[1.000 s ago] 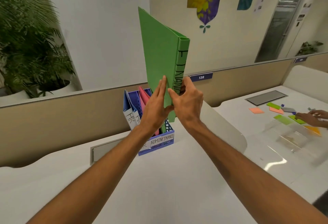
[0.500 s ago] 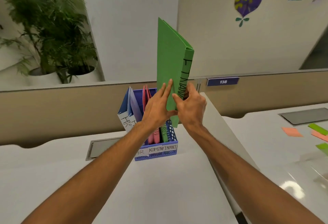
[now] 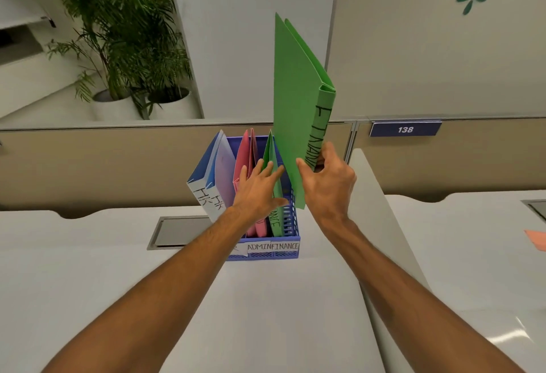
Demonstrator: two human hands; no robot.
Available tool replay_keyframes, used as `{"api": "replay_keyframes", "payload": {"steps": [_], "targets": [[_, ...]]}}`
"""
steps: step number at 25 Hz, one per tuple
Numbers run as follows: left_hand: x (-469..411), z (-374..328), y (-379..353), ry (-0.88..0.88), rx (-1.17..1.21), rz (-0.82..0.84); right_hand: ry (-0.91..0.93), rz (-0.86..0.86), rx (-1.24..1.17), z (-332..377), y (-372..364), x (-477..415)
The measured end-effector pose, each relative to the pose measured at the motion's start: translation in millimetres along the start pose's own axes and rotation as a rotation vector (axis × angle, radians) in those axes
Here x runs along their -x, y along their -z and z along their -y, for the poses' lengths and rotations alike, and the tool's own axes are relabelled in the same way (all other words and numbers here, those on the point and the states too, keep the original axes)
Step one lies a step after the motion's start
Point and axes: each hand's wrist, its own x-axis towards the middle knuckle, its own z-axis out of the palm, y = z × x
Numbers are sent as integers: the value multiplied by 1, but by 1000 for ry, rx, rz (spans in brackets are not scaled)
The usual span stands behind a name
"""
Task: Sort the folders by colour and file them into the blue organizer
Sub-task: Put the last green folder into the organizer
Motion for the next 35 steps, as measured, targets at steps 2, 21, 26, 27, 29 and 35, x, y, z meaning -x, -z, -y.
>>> {"api": "replay_keyframes", "payload": {"steps": [2,21,26,27,29,35], "targets": [[-1,4,-6,-19,-57,15,-8,-3,15,-7,-2,0],[0,40,-29,-173,-151,-63,-164,189,101,-71,-85,55],[-2,42,-32,-178,-150,-77,-159,233,134,-89,-90,61],[-2,42,-33,-180,-149,-81,-152,245,131,-91,-91,61],[-2,40,-33,-187,-143,-78,-135,279,118,-95,-92,64],[0,38,-32,-183,-93,-107,-210,386,68,-100,-101,77]]}}
